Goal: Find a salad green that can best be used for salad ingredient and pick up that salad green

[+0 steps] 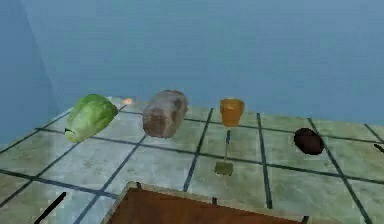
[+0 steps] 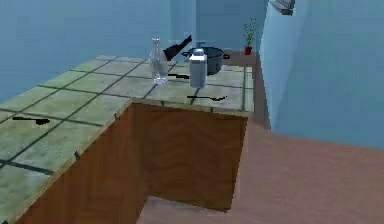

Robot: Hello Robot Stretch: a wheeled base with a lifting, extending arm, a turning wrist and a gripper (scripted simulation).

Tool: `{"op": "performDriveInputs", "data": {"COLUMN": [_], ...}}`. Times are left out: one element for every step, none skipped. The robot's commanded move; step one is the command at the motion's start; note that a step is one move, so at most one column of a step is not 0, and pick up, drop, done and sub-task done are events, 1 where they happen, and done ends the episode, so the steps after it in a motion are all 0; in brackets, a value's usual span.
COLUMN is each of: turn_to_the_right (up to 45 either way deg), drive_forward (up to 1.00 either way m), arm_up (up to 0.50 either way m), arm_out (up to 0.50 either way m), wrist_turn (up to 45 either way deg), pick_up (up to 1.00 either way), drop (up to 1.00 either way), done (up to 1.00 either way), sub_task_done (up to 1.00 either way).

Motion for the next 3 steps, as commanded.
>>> {"op": "performDriveInputs", "data": {"turn_to_the_right": [-45.0,-45.0,-24.0], "drive_forward": [0.0,0.0,0.0], "arm_up": [0.0,0.0,0.0], "arm_out": [0.0,0.0,0.0], "wrist_turn": [0.0,0.0,0.0], "pick_up": [0.0,0.0,0.0], "drop": [0.0,0.0,0.0], "done": [0.0,0.0,0.0], "sub_task_done": [0.0,0.0,0.0]}}
